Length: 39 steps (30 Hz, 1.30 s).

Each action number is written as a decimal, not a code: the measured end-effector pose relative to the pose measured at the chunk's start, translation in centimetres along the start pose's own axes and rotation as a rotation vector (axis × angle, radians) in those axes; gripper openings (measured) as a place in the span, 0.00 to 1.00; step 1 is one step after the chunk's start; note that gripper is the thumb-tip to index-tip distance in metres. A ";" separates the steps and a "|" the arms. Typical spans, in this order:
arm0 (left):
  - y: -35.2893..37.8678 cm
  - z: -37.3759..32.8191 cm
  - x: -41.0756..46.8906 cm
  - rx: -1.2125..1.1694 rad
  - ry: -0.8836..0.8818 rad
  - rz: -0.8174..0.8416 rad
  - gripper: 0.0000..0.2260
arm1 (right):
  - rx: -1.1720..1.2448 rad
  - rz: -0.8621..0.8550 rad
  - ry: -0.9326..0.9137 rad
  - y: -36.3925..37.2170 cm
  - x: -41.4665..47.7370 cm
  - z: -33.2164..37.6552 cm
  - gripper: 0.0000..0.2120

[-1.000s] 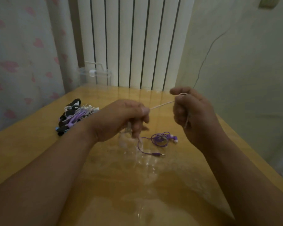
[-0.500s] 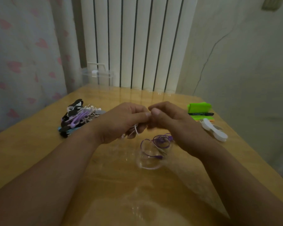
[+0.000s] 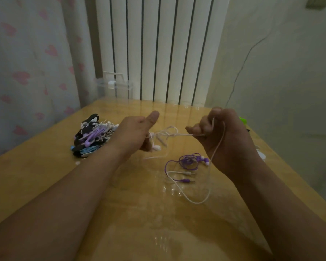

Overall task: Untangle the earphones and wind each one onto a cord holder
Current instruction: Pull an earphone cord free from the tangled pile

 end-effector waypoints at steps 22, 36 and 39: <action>-0.5 -1.8 -0.5 0.241 0.470 -0.224 0.09 | -1.094 0.001 0.129 -1.6 -0.4 -0.6 0.08; 2.0 -2.8 -2.0 0.032 0.345 0.301 0.10 | -0.900 -0.053 0.084 -2.3 0.2 -0.6 0.14; 2.3 -2.3 -1.7 -0.056 0.286 0.299 0.09 | -0.791 0.025 0.137 -2.2 0.2 -0.7 0.14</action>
Point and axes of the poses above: each hand's wrist, its own x-axis towards the middle knuckle, its own y-axis out of the palm, z = x × y, the point moved 2 cm from there along x, towards the middle knuckle, and after that the axes turned 11 degrees about y, right-handed, at the moved point
